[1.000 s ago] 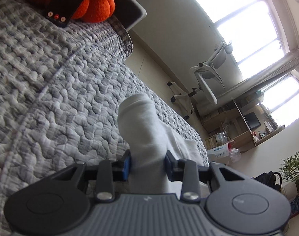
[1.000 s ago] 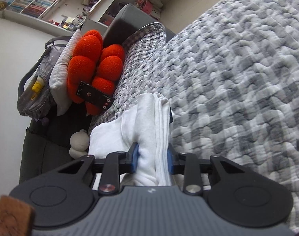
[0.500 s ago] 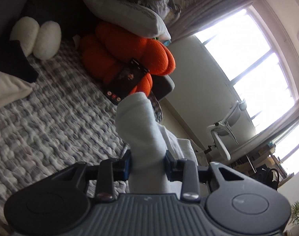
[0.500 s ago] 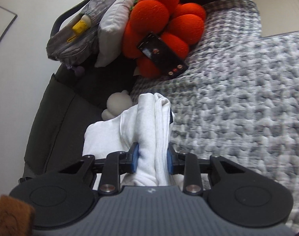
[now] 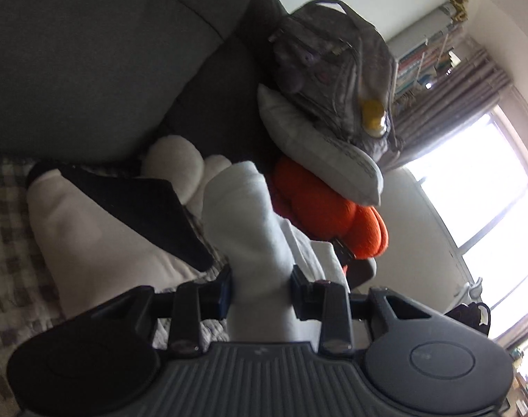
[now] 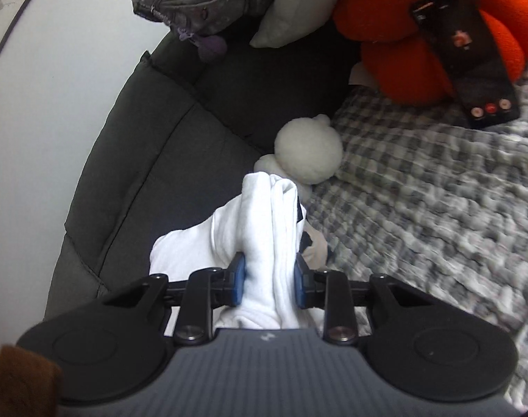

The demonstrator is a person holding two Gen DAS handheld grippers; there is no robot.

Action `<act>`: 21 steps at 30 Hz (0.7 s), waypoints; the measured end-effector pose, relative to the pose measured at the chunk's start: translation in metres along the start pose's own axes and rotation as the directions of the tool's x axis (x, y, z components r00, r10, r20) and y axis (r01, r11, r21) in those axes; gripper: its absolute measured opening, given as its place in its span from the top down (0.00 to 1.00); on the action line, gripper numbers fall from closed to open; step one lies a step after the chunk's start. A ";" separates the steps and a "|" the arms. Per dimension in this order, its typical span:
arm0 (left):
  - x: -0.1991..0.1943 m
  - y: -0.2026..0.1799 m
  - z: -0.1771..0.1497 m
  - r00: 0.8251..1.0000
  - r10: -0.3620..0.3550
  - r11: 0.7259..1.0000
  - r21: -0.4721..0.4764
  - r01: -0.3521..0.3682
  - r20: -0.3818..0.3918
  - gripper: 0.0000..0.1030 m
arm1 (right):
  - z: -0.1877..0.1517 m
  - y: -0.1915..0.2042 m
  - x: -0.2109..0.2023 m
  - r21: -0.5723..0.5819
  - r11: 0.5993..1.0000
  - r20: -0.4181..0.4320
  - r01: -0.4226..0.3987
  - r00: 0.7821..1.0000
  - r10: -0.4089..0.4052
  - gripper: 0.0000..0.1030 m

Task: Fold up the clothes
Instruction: 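Carry the folded shirt with both grippers to the clothes stack on the sofa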

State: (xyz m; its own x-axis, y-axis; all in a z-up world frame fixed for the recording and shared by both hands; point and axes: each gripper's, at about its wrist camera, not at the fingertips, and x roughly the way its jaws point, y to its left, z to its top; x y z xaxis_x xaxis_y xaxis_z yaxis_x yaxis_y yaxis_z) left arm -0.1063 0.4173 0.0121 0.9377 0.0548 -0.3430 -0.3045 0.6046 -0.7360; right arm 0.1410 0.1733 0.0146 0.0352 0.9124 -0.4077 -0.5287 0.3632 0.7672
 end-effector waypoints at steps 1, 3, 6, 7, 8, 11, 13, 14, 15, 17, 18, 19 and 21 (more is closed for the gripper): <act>-0.001 0.006 0.004 1.000 0.009 1.000 -0.012 -0.009 0.018 0.68 | 0.005 0.001 0.011 -0.006 1.000 -0.008 -0.014 1.000 0.014 0.70; -0.003 0.018 0.010 0.998 0.030 0.999 -0.035 -0.028 0.054 0.68 | 0.015 0.004 0.035 -0.014 0.999 -0.023 -0.047 0.999 0.047 0.71; -0.005 0.035 0.018 0.992 0.070 0.996 -0.059 -0.064 0.108 0.68 | 0.026 0.009 0.072 -0.025 0.995 -0.047 -0.095 0.995 0.093 0.71; -0.006 0.040 0.020 0.989 0.084 0.995 -0.061 -0.077 0.124 0.68 | 0.028 0.010 0.084 -0.030 0.993 -0.056 -0.110 0.993 0.108 0.71; -0.006 0.044 0.023 0.985 0.098 0.994 -0.062 -0.090 0.141 0.68 | 0.030 0.011 0.095 -0.037 0.991 -0.065 -0.126 0.990 0.124 0.71; -0.001 0.056 0.030 0.973 0.141 0.990 -0.057 -0.132 0.181 0.68 | 0.033 0.007 0.127 -0.038 0.984 -0.085 -0.172 0.982 0.168 0.72; 0.003 0.063 0.032 0.967 0.165 0.986 -0.054 -0.157 0.195 0.68 | 0.035 0.002 0.148 -0.026 0.981 -0.097 -0.194 0.977 0.190 0.72; 0.006 0.067 0.032 0.965 0.172 0.985 -0.051 -0.165 0.196 0.68 | 0.036 -0.001 0.157 -0.023 0.979 -0.100 -0.203 0.975 0.200 0.72; 0.009 0.072 0.031 0.964 0.180 0.984 -0.048 -0.174 0.197 0.68 | 0.036 -0.004 0.164 -0.021 0.977 -0.099 -0.213 0.973 0.210 0.72; 0.016 0.083 0.027 0.961 0.192 0.981 -0.052 -0.186 0.199 0.68 | 0.036 -0.013 0.176 -0.018 0.973 -0.095 -0.228 0.970 0.226 0.72; 0.018 0.089 0.024 0.959 0.199 0.980 -0.059 -0.191 0.203 0.68 | 0.035 -0.018 0.180 -0.018 0.973 -0.094 -0.230 0.969 0.228 0.72; 0.020 0.095 0.020 0.956 0.207 0.978 -0.068 -0.197 0.209 0.68 | 0.033 -0.023 0.183 -0.019 0.973 -0.094 -0.229 0.970 0.226 0.72; 0.022 0.105 0.013 0.949 0.223 0.974 -0.079 -0.210 0.223 0.63 | 0.028 -0.033 0.187 -0.029 0.975 -0.091 -0.222 0.972 0.218 0.72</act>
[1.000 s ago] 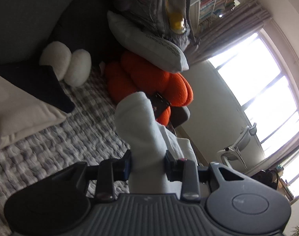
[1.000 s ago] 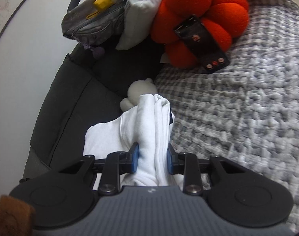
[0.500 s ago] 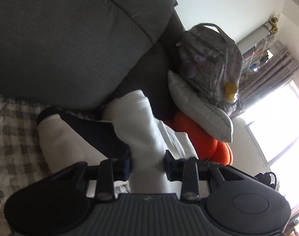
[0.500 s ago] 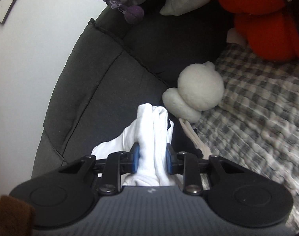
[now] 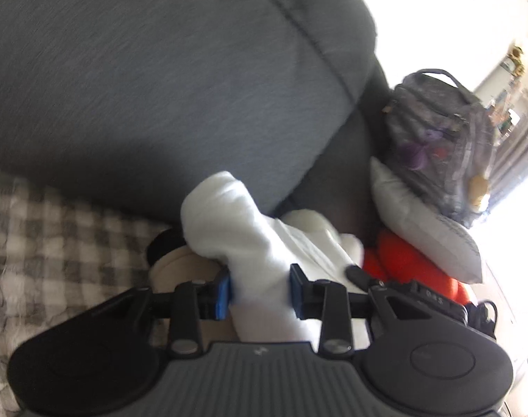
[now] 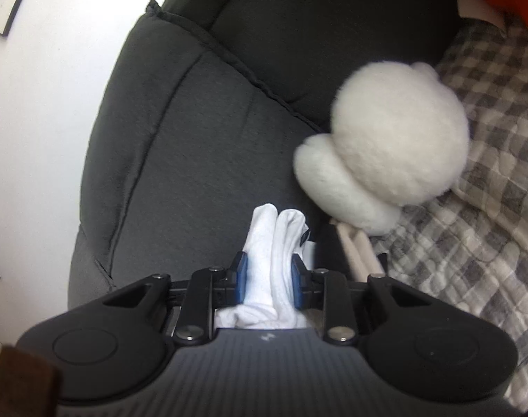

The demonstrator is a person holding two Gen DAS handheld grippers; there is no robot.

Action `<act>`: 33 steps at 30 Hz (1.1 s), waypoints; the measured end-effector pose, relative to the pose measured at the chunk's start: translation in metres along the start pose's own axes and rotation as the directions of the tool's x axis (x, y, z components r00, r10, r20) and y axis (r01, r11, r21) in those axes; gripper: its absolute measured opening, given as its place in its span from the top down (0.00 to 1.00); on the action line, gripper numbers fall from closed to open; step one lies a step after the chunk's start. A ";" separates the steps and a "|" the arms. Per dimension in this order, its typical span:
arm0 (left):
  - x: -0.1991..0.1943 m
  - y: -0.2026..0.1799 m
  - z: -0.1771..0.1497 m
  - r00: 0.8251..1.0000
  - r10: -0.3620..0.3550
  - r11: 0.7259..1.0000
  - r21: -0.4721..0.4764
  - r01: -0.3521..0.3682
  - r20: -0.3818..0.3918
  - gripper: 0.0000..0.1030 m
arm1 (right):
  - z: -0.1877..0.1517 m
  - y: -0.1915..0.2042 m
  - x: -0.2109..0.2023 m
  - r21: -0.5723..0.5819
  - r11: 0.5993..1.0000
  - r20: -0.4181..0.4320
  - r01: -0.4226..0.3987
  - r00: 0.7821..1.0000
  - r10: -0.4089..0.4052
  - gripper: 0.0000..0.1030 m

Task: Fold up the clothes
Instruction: 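Carry the folded shirt with both grippers to the clothes stack on the sofa, then lower the shirt onto the folded clothes stack and open both grippers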

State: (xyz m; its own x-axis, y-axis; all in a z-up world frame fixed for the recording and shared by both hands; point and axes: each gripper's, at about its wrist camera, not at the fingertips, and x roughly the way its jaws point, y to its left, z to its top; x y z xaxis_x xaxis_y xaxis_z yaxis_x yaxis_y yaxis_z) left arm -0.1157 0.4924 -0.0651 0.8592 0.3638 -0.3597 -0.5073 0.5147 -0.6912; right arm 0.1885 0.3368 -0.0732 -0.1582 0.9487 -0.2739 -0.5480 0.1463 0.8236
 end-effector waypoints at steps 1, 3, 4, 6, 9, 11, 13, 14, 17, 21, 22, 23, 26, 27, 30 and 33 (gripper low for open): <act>0.000 0.000 -0.001 1.000 0.007 1.000 0.007 -0.007 0.008 0.57 | -0.003 -0.004 0.000 -0.008 1.000 0.006 0.006 1.000 -0.006 0.72; -0.001 0.001 -0.004 0.999 0.021 1.000 0.022 -0.022 0.025 0.51 | -0.006 -0.005 -0.003 -0.036 0.999 0.033 0.018 0.999 -0.017 0.71; -0.001 0.001 -0.005 0.999 0.028 0.999 0.029 -0.029 0.034 0.49 | -0.007 -0.003 -0.006 -0.055 0.998 0.048 0.028 0.999 -0.026 0.67; -0.006 -0.003 -0.005 0.996 0.064 0.996 0.063 -0.069 0.068 0.46 | -0.008 0.004 -0.011 -0.098 0.994 0.076 0.046 0.996 -0.038 0.63; -0.017 -0.014 -0.005 0.985 0.110 0.985 0.115 -0.126 0.136 0.46 | -0.007 0.017 -0.022 -0.155 0.986 0.122 0.065 0.991 -0.046 0.63; -0.026 -0.023 -0.006 0.976 0.119 0.978 0.145 -0.147 0.183 0.46 | -0.009 0.029 -0.033 -0.201 0.977 0.155 0.076 0.987 -0.045 0.63; -0.035 -0.032 -0.008 0.973 0.084 0.974 0.188 -0.125 0.214 0.47 | -0.012 0.042 -0.043 -0.254 0.963 0.182 0.086 0.982 -0.040 0.63; -0.037 -0.036 -0.009 0.975 0.057 0.972 0.211 -0.103 0.215 0.48 | -0.015 0.048 -0.044 -0.282 0.955 0.185 0.088 0.982 -0.036 0.63; -0.037 -0.044 -0.015 0.986 -0.042 0.960 0.279 -0.004 0.158 0.54 | -0.027 0.065 -0.042 -0.368 0.925 0.175 0.090 0.984 -0.026 0.72; -0.026 -0.048 -0.029 0.994 -0.097 0.938 0.337 0.075 0.047 0.64 | -0.046 0.080 -0.036 -0.474 0.873 0.152 0.111 0.987 -0.043 0.78; -0.022 -0.048 -0.033 0.995 -0.096 0.935 0.346 0.084 0.019 0.66 | -0.049 0.080 -0.035 -0.490 0.862 0.150 0.128 0.987 -0.061 0.79; -0.019 -0.048 -0.036 0.996 -0.092 0.930 0.358 0.086 0.000 0.66 | -0.052 0.079 -0.033 -0.500 0.853 0.149 0.150 0.985 -0.087 0.84; -0.013 -0.049 -0.047 0.998 -0.060 0.902 0.426 0.066 -0.027 0.66 | -0.057 0.070 -0.025 -0.491 0.845 0.140 0.211 0.977 -0.163 0.97; -0.013 -0.049 -0.050 0.998 -0.061 0.895 0.441 0.067 -0.029 0.66 | -0.058 0.066 -0.024 -0.483 0.847 0.133 0.221 0.975 -0.178 0.99; -0.011 -0.052 -0.057 0.998 -0.059 0.880 0.470 0.067 -0.031 0.67 | -0.063 0.053 -0.026 -0.459 0.861 0.125 0.219 0.975 -0.182 1.00; -0.013 -0.055 -0.061 0.999 -0.047 0.870 0.491 0.050 -0.018 0.67 | -0.063 0.048 -0.027 -0.427 0.880 0.122 0.208 0.978 -0.172 1.00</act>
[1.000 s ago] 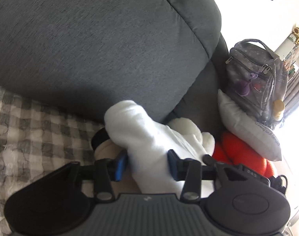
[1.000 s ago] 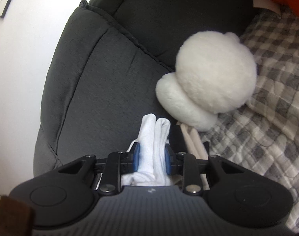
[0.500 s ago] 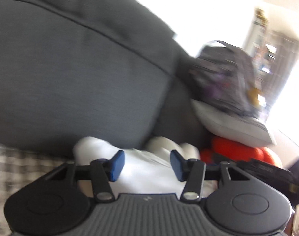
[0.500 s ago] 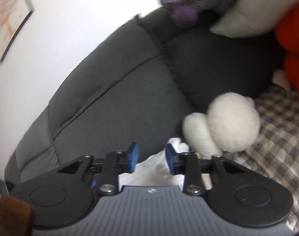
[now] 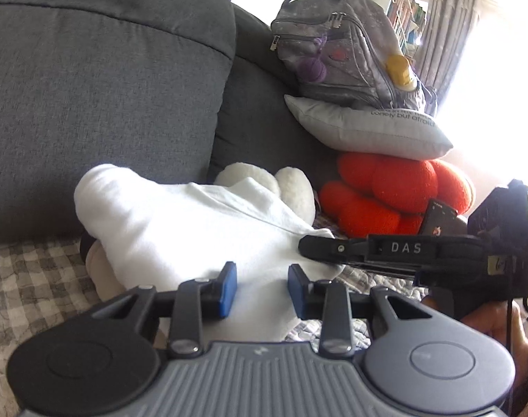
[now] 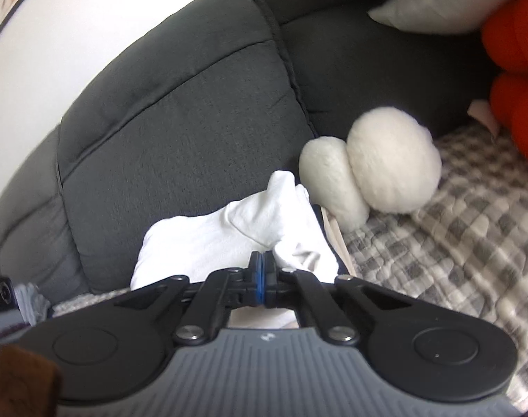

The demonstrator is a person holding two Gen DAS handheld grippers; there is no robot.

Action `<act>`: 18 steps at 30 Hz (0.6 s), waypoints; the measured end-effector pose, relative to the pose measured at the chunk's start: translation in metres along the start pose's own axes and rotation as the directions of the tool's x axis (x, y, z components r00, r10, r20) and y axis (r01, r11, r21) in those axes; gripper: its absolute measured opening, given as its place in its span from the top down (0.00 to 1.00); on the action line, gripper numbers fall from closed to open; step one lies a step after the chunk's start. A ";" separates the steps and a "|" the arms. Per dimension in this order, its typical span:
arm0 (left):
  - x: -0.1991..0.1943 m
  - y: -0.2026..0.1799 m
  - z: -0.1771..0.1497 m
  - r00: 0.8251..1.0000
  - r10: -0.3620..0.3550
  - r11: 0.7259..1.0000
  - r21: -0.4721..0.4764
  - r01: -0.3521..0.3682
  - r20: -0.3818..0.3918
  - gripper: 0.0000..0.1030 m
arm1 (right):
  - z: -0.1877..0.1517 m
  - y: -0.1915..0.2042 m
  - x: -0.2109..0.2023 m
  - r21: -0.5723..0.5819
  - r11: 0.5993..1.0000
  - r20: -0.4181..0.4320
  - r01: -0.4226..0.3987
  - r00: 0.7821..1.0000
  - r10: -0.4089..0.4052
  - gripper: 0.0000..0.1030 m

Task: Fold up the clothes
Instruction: 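Lower the shirt onto the folded clothes stack and open both grippers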

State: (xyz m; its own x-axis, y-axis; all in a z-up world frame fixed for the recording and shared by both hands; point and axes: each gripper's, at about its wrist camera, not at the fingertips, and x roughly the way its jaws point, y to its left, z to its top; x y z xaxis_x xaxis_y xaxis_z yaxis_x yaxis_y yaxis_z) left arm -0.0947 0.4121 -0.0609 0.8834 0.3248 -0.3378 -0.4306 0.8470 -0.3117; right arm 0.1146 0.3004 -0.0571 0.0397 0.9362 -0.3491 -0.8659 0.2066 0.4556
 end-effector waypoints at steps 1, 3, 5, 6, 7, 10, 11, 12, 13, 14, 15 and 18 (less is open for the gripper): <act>0.000 -0.001 0.000 1.000 0.005 1.000 0.002 -0.005 0.003 0.67 | 0.000 0.003 -0.001 -0.003 1.000 0.000 0.005 1.000 -0.005 1.00; 0.000 -0.004 0.001 1.000 0.010 1.000 0.001 -0.010 0.011 0.65 | 0.001 0.007 -0.003 0.002 1.000 0.000 0.003 1.000 -0.003 1.00; -0.003 -0.007 0.001 1.000 0.013 1.000 0.001 -0.013 0.021 0.58 | 0.004 0.009 -0.007 0.023 1.000 0.001 -0.017 1.000 0.017 0.91; -0.004 -0.009 0.001 1.000 0.019 1.000 0.005 -0.019 0.024 0.57 | 0.005 0.010 -0.011 0.026 0.999 0.001 -0.020 1.000 0.020 0.87; -0.006 -0.012 0.003 0.999 0.026 1.000 0.010 -0.026 0.026 0.54 | 0.006 0.013 -0.016 0.021 1.000 0.000 -0.015 1.000 0.015 0.86; -0.011 -0.019 0.007 0.999 0.038 0.999 0.006 -0.038 0.022 0.46 | 0.006 0.022 -0.035 -0.007 1.000 -0.001 0.026 1.000 -0.026 0.83; -0.013 -0.022 0.009 0.999 0.041 0.999 0.004 -0.041 0.020 0.44 | 0.005 0.023 -0.042 -0.006 0.999 -0.007 0.044 0.999 -0.044 0.82; -0.016 -0.024 0.010 0.999 0.042 0.999 -0.001 -0.042 0.019 0.44 | 0.005 0.024 -0.049 -0.001 0.998 -0.012 0.061 0.998 -0.061 0.82; -0.019 -0.026 0.011 0.999 0.039 0.999 -0.009 -0.039 0.018 0.43 | 0.003 0.025 -0.056 0.004 0.997 -0.015 0.077 0.997 -0.077 0.82; -0.022 -0.027 0.012 0.999 0.036 0.999 -0.015 -0.036 0.017 0.42 | 0.002 0.026 -0.063 0.008 0.996 -0.017 0.091 0.996 -0.091 0.82; -0.026 -0.029 0.013 0.999 0.032 0.999 -0.019 -0.031 0.016 0.42 | 0.000 0.026 -0.070 0.013 0.994 -0.017 0.105 0.994 -0.105 0.81; -0.036 -0.035 0.015 1.000 0.015 0.999 -0.036 -0.016 -0.014 0.38 | -0.006 0.031 -0.090 0.034 0.989 -0.018 0.147 0.989 -0.146 0.59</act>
State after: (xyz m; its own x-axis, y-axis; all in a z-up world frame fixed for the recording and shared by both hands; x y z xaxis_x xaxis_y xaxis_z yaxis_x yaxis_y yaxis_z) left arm -0.1086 0.3776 -0.0242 0.8740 0.3321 -0.3546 -0.4509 0.8262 -0.3377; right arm 0.0812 0.2210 -0.0159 0.1566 0.8907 -0.4268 -0.8334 0.3511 0.4269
